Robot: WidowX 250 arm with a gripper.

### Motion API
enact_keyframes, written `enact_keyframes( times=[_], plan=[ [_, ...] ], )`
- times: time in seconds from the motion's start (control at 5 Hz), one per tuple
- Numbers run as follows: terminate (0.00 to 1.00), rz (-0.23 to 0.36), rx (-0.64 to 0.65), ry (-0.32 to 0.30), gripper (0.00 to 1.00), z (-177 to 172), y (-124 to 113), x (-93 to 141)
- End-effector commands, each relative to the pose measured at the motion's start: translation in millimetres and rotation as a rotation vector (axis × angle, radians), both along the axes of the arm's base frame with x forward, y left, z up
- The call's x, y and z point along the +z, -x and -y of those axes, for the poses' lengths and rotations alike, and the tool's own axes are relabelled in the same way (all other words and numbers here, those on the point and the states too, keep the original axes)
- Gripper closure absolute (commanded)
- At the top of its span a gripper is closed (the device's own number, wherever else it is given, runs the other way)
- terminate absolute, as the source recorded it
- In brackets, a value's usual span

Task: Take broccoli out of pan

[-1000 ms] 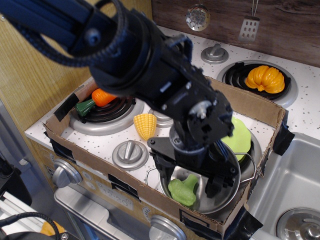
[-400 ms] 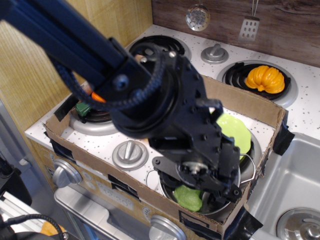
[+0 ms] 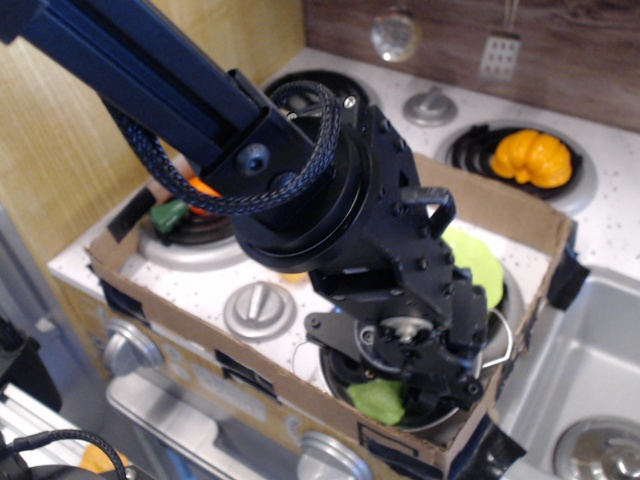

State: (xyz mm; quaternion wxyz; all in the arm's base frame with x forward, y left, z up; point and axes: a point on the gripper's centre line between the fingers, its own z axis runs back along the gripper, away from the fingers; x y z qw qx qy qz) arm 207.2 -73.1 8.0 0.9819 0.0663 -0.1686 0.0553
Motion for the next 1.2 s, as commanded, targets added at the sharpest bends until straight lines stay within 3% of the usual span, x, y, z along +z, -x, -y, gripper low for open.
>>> enact_keyframes(
  times=[0.0, 0.2, 0.4, 0.6, 1.0],
  plan=[
    [0.0, -0.071, -0.035, -0.022, 1.0, -4, -22, 59],
    [0.0, -0.181, -0.049, 0.027, 1.0, -18, -35, 100],
    [0.0, -0.207, -0.116, -0.02, 1.0, -49, -54, 122],
    [0.0, -0.08, -0.247, -0.176, 1.0, -74, -73, 115],
    [0.0, 0.068, -0.48, -0.265, 1.0, -107, -124, 84]
  ],
)
